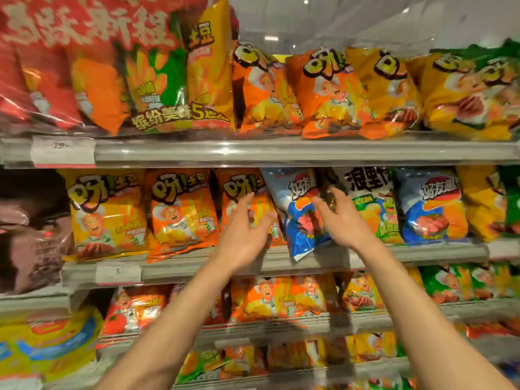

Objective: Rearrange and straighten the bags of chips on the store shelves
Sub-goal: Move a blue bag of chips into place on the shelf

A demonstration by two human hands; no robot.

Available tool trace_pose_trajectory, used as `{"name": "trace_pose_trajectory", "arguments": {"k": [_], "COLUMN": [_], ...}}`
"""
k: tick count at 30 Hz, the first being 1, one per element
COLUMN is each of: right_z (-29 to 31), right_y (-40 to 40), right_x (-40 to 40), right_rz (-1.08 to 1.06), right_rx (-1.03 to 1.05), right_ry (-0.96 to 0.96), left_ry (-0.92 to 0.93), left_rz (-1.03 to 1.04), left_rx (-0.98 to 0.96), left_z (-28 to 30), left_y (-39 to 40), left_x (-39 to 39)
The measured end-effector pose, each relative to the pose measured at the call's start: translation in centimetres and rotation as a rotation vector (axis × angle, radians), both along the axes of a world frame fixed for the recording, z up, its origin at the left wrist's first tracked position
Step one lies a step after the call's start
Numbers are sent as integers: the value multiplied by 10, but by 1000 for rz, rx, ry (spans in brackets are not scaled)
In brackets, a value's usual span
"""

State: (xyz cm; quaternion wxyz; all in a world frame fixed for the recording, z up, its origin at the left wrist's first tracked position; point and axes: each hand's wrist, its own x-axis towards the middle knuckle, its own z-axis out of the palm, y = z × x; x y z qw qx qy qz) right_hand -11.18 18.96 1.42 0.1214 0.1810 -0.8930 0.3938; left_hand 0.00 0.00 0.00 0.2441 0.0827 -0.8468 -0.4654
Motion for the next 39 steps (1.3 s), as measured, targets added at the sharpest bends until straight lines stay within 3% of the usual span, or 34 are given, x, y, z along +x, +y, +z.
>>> {"name": "trace_pose_trajectory", "arguments": {"k": [4, 10, 15, 23, 29, 39], "right_z": [1, -8, -20, -24, -17, -24], "right_y": [12, 13, 12, 10, 1, -2], "right_x": [-30, -55, -63, -63, -38, 22], "right_rz": [84, 187, 263, 301, 299, 312], "right_rx": [102, 104, 8, -209, -252, -372], "right_ry": [-107, -206, -271, -246, -132, -107], "left_ry": [-97, -94, -45, 91, 160, 251], "left_rz": [-33, 98, 206, 172, 145, -105], "left_rx": [-20, -147, -219, -235, -204, 96], "left_z": [-5, -18, -22, -10, -10, -21], "left_y": [36, 57, 64, 63, 46, 28], "left_x": [-36, -65, -68, -64, -43, 7]}}
